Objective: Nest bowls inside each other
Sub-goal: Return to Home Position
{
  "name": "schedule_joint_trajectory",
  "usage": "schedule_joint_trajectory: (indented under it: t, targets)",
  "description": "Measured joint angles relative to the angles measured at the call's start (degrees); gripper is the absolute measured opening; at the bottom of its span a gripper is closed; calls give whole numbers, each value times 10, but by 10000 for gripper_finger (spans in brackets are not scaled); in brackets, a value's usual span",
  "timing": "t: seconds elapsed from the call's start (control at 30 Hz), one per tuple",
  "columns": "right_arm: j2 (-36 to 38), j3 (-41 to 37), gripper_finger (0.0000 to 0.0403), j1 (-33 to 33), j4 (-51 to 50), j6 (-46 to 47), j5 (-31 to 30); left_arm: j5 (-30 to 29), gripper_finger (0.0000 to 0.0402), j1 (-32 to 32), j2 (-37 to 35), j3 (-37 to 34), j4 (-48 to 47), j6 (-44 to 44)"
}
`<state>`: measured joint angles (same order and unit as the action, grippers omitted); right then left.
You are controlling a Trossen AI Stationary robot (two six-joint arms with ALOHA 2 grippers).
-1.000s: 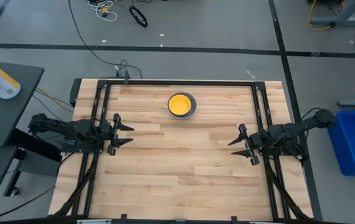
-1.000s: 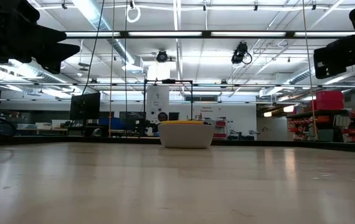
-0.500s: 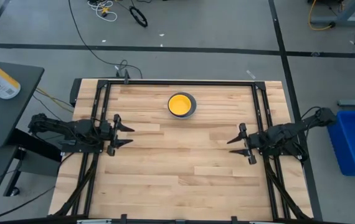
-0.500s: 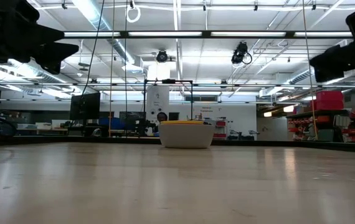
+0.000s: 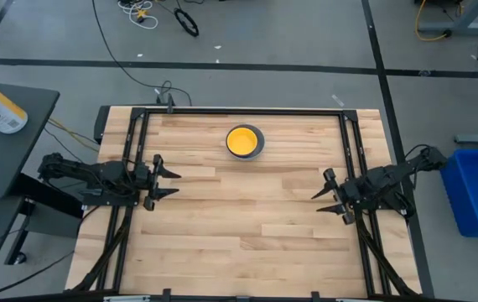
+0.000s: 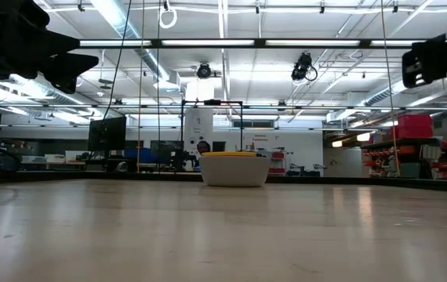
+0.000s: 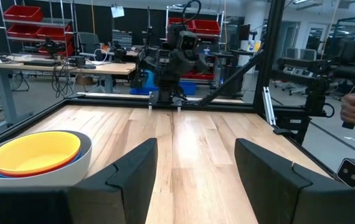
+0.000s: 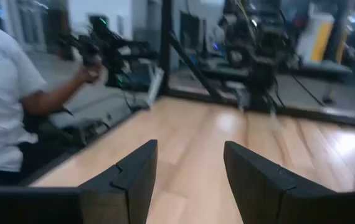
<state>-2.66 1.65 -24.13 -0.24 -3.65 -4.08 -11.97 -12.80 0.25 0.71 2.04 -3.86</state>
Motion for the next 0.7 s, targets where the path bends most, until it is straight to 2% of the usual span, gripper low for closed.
schedule_joint_trajectory:
  t: [0.07, 0.3, 0.4, 0.5, 0.7]
  targets:
    - [26, 1, 194, -7, -12, -11, 13, 0, 222, 0, 0, 0, 0, 0]
    - [26, 9, 188, -26, 16, -46, 30, 2, 222, 0, 9, 0, 0, -5]
    - [26, -9, 191, -27, 47, -54, 0, 2, 222, 0, 12, 0, 0, -14]
    - [25, -11, 194, -26, 25, -16, -71, 1, 222, 0, 12, 0, 0, -17]
    - [25, -11, 197, -26, 29, 14, -87, -21, 222, 0, 12, -1, 4, -17]
